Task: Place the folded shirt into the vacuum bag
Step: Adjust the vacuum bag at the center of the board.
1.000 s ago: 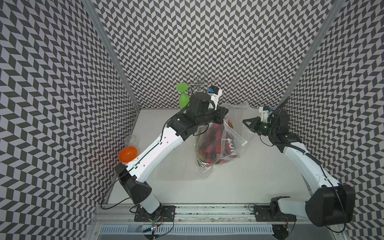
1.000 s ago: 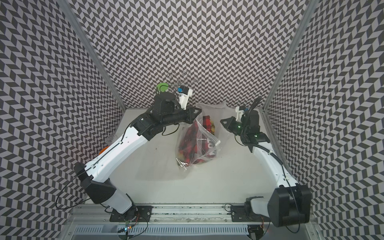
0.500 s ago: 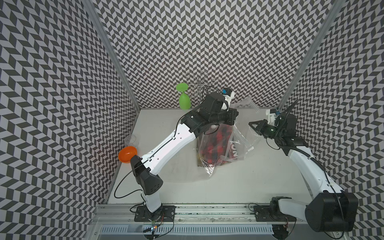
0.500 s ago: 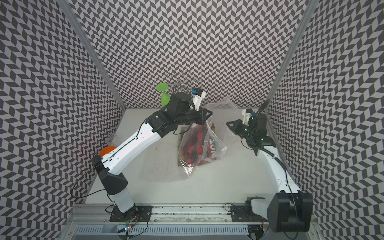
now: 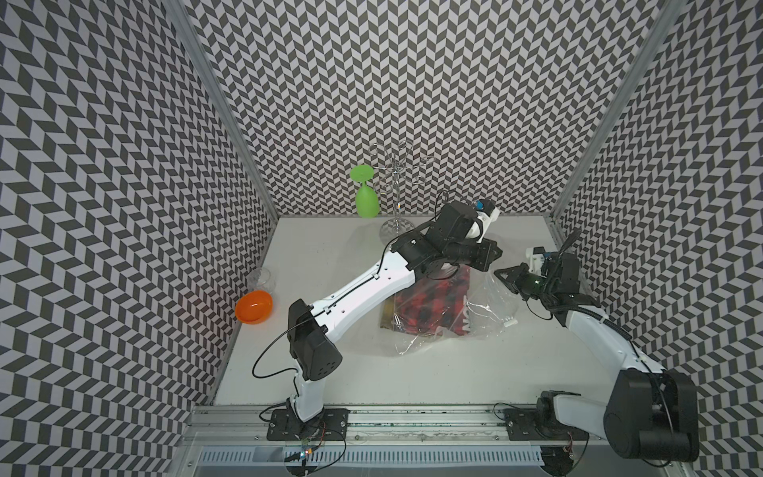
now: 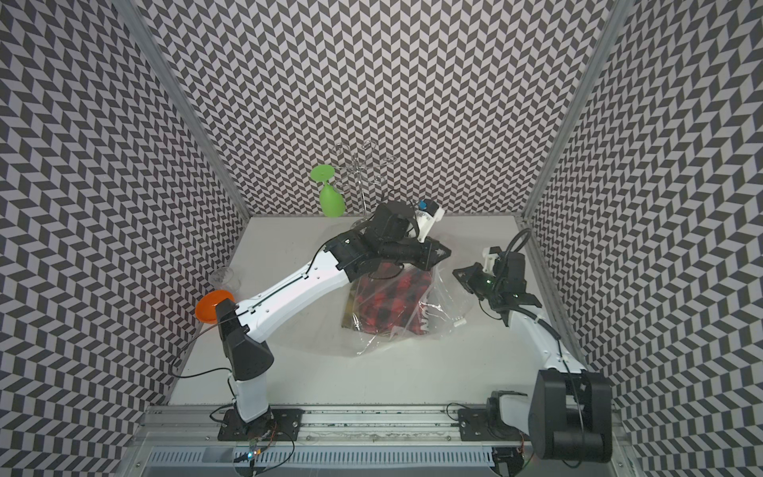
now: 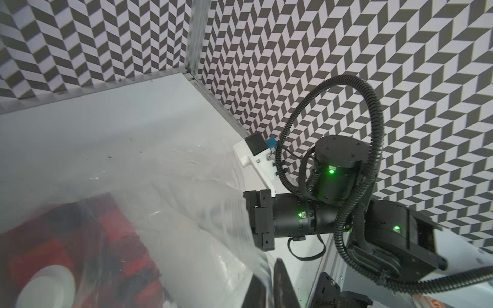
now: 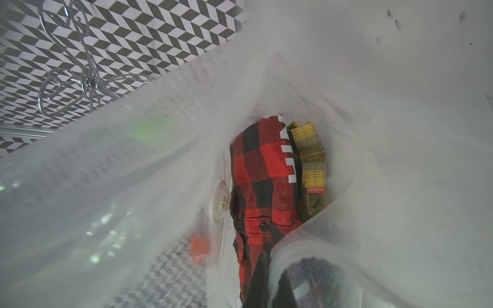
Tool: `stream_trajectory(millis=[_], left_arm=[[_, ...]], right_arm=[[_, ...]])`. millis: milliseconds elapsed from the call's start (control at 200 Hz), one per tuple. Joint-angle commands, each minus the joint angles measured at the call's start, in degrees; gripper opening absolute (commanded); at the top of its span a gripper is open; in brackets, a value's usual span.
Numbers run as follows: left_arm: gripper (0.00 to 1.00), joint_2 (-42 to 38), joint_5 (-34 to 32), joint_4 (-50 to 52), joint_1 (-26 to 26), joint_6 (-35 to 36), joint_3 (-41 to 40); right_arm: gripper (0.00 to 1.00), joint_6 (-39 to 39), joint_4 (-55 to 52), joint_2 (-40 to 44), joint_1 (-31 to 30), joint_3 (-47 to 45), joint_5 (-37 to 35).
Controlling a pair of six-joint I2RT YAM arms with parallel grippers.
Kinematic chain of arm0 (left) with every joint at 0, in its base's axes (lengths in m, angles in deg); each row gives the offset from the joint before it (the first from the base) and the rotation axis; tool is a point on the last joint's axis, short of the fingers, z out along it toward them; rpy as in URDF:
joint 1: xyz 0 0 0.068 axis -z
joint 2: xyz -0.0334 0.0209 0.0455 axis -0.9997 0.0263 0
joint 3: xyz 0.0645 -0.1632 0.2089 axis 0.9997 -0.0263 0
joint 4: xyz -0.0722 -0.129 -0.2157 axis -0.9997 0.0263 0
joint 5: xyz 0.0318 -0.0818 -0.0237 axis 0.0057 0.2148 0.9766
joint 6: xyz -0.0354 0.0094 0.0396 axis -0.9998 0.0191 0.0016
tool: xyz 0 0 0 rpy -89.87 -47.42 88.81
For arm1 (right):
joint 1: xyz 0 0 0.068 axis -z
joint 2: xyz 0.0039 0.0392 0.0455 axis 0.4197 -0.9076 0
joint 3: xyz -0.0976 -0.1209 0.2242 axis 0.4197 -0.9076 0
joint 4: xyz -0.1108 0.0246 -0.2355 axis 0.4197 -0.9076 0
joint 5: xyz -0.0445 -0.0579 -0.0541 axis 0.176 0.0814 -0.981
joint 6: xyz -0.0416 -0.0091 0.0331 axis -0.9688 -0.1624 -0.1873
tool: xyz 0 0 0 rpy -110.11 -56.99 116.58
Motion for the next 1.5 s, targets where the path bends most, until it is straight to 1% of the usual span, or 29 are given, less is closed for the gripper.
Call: stream_trajectory(millis=[0,65,105,135,170,210,265,300,340,396,421,461,531,581,611,656,686,721,821,896,921,951,1006,1092,1157,1342,1492], left_arm=[[0.19,-3.0,5.1,-4.7,0.1,-0.5,-2.3],[0.27,-5.4,5.1,-5.8,0.0,-0.4,-3.7],[0.33,-6.8,5.2,-6.4,-0.2,-0.1,-4.4],[0.35,-7.8,5.0,-6.7,-0.3,0.0,-5.0],[0.39,-8.8,4.7,-6.9,-0.7,0.1,-5.5],[0.45,-9.9,4.5,-6.6,-1.2,0.4,-6.1],[0.52,-11.6,3.6,-6.2,-2.1,1.1,-7.5],[0.53,-13.3,3.0,-6.4,-3.0,1.4,-9.4],[0.54,-15.5,2.4,-7.3,-4.4,1.5,-12.3],[0.54,-18.7,2.0,-8.2,-7.1,0.9,-16.7],[0.54,-20.0,1.9,-8.4,-8.5,0.8,-18.7],[0.54,-21.9,0.7,-8.3,-10.3,1.0,-21.8],[0.54,-24.8,-4.1,-7.8,-12.0,1.7,-28.1],[0.54,-26.2,-8.0,-6.9,-12.8,3.4,-32.2],[0.54,-26.7,-9.5,-6.3,-13.3,3.4,-34.4],[0.54,-27.5,-11.6,-5.5,-13.5,3.5,-37.1],[0.54,-28.0,-12.4,-5.3,-13.5,3.6,-38.8],[0.54,-28.6,-12.8,-5.2,-13.6,3.4,-40.4],[0.54,-30.2,-12.1,-6.3,-13.2,2.5,-45.8],[0.54,-30.2,-11.7,-7.3,-11.9,2.3,-49.8],[0.54,-30.1,-11.8,-7.9,-11.1,2.3,-51.1],[0.54,-30.0,-11.8,-8.8,-10.1,0.4,-52.9],[0.54,-29.3,-11.3,-10.8,-8.1,-0.8,-55.7],[0.53,-26.9,-10.7,-13.4,-4.5,-2.5,-58.8],[0.52,-24.6,-10.8,-14.2,-2.8,-3.2,-60.4],[0.51,-20.7,-12.7,-15.1,-2.6,-3.4,-63.7],[0.51,-17.2,-13.5,-17.6,-3.9,-4.0,-64.2]], right_arm=[[0.01,-0.5,3.0,0.3,1.7,0.5,0.1],[0.01,-0.2,3.5,-0.4,2.5,-0.2,1.7],[0.0,1.6,4.9,-0.5,2.7,-1.0,5.4],[0.0,3.1,6.1,-0.1,2.6,-1.1,8.3],[0.0,4.7,7.0,1.1,2.3,-0.7,9.8],[0.0,5.0,6.7,3.2,2.3,0.1,8.7],[0.0,3.9,4.3,5.8,2.6,1.3,3.6],[0.0,3.6,2.4,7.0,3.3,1.6,-0.4],[0.0,3.2,0.8,7.5,5.6,2.0,-0.6],[0.0,2.6,0.3,7.7,9.1,3.5,4.1],[0.0,1.8,-1.0,7.7,9.5,4.7,5.1],[0.0,1.5,-1.6,8.0,9.4,5.2,4.6],[0.0,3.7,3.5,9.1,9.2,0.1,3.2],[0.0,7.3,8.3,8.4,9.9,-6.3,2.5],[0.0,8.8,11.6,7.3,11.2,-9.7,6.6],[0.0,10.4,13.2,5.1,12.1,-10.9,12.4],[0.0,9.7,11.5,4.5,11.9,-9.8,13.2],[0.0,9.4,10.3,5.2,11.8,-8.7,12.4],[0.0,9.1,9.0,8.4,11.7,-5.4,9.0],[0.0,9.0,7.5,7.2,11.3,-3.8,10.3],[0.0,9.7,8.1,6.8,11.0,-4.2,11.0],[0.0,10.7,9.3,7.0,10.7,-4.9,11.3],[0.0,11.9,10.6,8.1,10.6,-6.2,10.7],[0.0,10.7,8.5,9.7,11.0,-6.1,8.6],[0.0,9.4,6.1,10.3,11.2,-5.1,7.5],[0.0,6.7,-0.7,12.7,11.1,-4.7,5.7],[0.0,6.0,-6.9,19.0,11.1,-7.8,2.4]])
